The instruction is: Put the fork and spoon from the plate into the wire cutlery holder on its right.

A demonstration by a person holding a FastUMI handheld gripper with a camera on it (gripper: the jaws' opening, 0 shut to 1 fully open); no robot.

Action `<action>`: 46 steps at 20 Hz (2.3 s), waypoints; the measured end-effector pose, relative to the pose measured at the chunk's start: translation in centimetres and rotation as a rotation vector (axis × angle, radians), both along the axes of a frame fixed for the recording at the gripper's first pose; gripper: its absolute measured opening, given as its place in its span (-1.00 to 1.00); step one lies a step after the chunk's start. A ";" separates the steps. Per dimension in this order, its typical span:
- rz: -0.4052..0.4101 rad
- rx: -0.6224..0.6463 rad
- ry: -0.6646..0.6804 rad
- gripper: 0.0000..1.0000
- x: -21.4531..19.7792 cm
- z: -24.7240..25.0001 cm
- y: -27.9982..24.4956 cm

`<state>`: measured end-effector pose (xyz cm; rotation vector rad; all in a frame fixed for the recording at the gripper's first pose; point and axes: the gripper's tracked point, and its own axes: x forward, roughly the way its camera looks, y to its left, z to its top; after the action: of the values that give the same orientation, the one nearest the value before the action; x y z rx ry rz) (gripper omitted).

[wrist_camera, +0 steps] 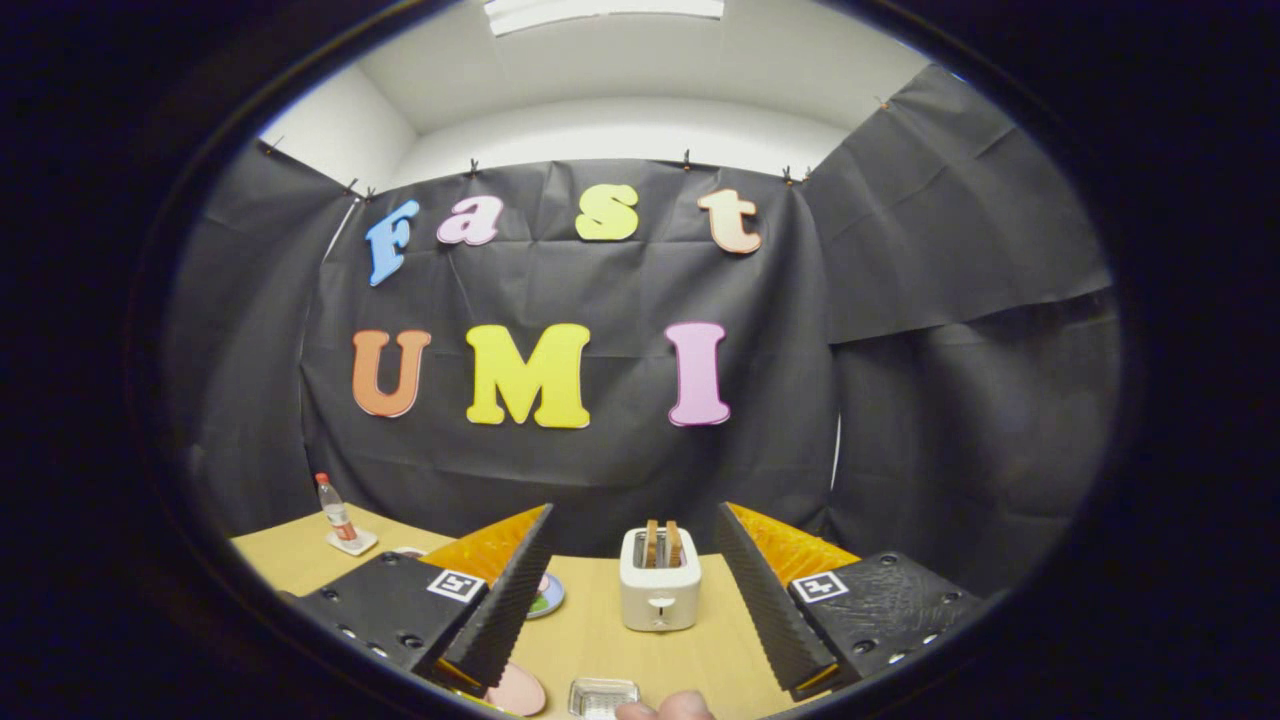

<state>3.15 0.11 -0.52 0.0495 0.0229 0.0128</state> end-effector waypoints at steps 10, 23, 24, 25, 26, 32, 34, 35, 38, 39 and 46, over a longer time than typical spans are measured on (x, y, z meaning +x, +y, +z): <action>0.124 0.045 0.136 0.89 0.9 -4.6 5.3; 0.362 -0.037 0.442 0.91 -3.7 -14.4 16.3; 0.376 -0.063 0.471 0.92 -4.2 -16.0 16.9; 0.384 -0.078 0.505 0.92 -4.7 -17.8 17.3; 0.390 -0.087 0.546 0.92 -5.0 -19.3 17.6; 0.379 -0.120 0.724 0.81 -6.5 -26.2 18.0; 0.354 -0.121 0.773 0.57 -6.7 -28.4 18.0; 0.352 -0.117 0.798 0.49 -7.0 -29.3 18.2; 0.345 -0.132 0.857 0.38 -7.9 -32.0 18.6; 0.338 -0.138 0.873 0.35 -8.1 -32.7 18.7; 0.297 -0.185 0.957 0.21 -8.9 -36.1 18.6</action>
<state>-5.77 18.72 -36.59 -0.1368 0.9870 0.2828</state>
